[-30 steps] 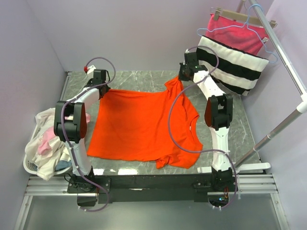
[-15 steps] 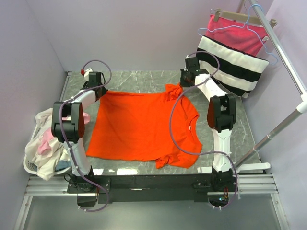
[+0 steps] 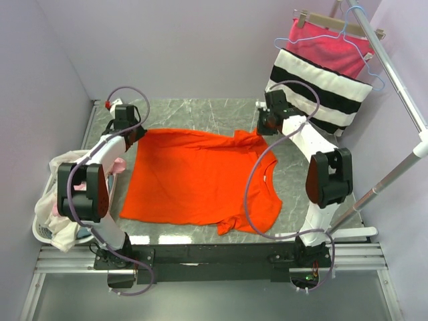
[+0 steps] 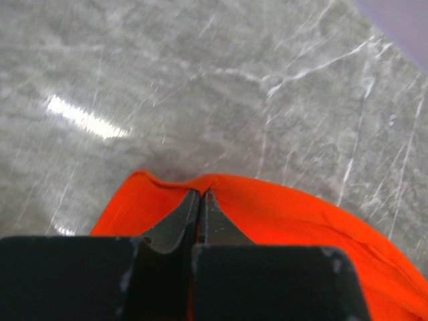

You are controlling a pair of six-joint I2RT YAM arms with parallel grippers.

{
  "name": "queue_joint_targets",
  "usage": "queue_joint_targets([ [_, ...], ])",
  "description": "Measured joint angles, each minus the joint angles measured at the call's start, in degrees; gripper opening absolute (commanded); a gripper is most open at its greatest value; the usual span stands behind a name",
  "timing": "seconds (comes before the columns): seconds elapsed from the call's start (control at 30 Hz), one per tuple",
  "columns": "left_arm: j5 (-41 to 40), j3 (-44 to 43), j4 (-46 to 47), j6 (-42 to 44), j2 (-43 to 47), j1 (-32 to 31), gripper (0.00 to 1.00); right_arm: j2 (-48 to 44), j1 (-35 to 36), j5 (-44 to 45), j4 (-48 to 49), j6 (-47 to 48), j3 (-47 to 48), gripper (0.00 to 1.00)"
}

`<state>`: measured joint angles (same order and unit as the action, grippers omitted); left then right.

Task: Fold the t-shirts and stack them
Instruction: Fold the flattened tshirt in 1/3 of the way

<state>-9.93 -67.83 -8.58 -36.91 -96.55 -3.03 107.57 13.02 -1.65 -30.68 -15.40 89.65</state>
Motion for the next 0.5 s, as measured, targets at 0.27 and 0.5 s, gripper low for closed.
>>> queue_joint_targets([
  [0.27, -1.6, 7.6, -3.2, -0.9, 2.2, -0.1, 0.01, -6.1, 3.3, 3.0, -3.2, -1.6, -9.8, 0.00],
  [0.5, -3.8, 11.0, -5.9, -1.8, 4.2, -0.1, 0.01, -11.0, 6.0, 6.0, -5.0, -5.2, -20.2, 0.00],
])
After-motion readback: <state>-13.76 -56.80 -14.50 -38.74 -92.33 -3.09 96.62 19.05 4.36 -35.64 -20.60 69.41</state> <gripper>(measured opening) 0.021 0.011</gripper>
